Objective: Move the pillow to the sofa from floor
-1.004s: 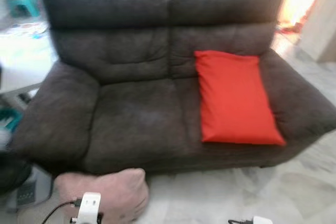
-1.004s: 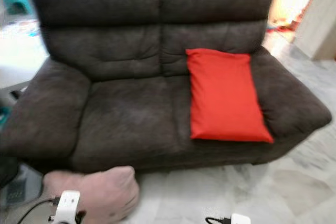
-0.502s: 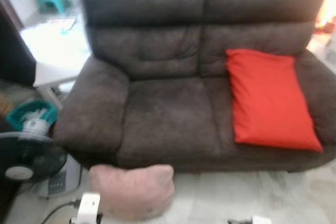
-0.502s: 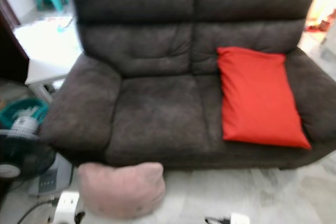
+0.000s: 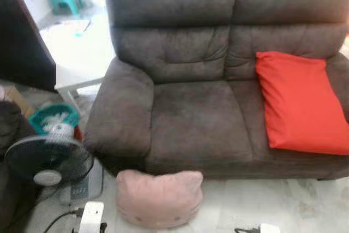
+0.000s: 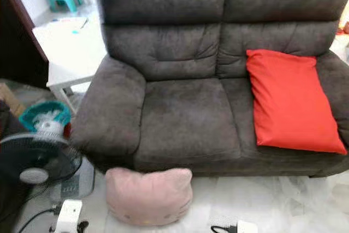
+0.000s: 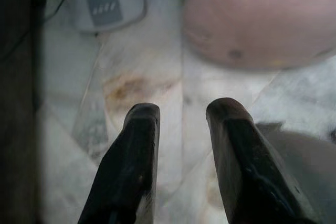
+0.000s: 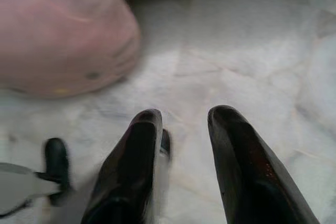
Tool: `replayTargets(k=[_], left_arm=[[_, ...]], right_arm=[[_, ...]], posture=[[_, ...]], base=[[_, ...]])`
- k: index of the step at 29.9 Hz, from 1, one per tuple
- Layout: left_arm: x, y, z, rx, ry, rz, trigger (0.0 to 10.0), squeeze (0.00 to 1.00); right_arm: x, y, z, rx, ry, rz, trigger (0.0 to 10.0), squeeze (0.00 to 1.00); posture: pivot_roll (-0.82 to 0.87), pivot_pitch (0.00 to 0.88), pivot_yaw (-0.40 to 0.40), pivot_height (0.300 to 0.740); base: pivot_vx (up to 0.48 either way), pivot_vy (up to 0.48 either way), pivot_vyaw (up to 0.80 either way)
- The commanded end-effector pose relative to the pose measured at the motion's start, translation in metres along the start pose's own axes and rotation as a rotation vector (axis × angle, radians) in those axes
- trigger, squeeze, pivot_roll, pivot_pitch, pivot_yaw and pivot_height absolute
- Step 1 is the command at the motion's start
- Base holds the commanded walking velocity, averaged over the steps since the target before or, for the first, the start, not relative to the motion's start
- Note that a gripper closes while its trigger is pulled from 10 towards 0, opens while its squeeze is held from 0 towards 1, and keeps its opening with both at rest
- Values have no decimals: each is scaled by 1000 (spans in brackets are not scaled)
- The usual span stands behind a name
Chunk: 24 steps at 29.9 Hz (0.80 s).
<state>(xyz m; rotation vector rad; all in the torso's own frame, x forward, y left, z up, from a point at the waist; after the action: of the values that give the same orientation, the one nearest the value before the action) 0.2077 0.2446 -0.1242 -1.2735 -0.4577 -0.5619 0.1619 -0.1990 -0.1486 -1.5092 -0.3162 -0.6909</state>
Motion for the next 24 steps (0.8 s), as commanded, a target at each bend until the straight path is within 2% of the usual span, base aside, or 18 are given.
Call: replayTargets(k=[1, 24], left_arm=[[-2, 0, -3, -9, 6, 9, 10000, 0], [-1, 0, -3, -21, 12, 7, 10000, 0]], right_arm=[[-1, -1, -4, -8, 5, 2, 10000, 0], [-1, -1, -2, -1, 12, 4, 10000, 0]], posture=[[28, 27, -14, 740], [33, 26, -13, 740]], base=[[0, 0, 0], [0, 0, 0]])
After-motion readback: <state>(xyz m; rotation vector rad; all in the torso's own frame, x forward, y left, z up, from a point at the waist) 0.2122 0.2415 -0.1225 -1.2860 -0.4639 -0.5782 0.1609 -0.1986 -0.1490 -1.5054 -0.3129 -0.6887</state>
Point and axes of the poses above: a point about 5 cm out from each wrist's last joint towards the gripper, its own y axis pointing out of the wrist towards the gripper, its own x axis along the axis of the wrist's last joint, z = x × y, the point moved 6 cm from there along y, pointing out of the wrist towards the gripper, and after that the axes turned 2 degrees about y, right-handed, at the moved point
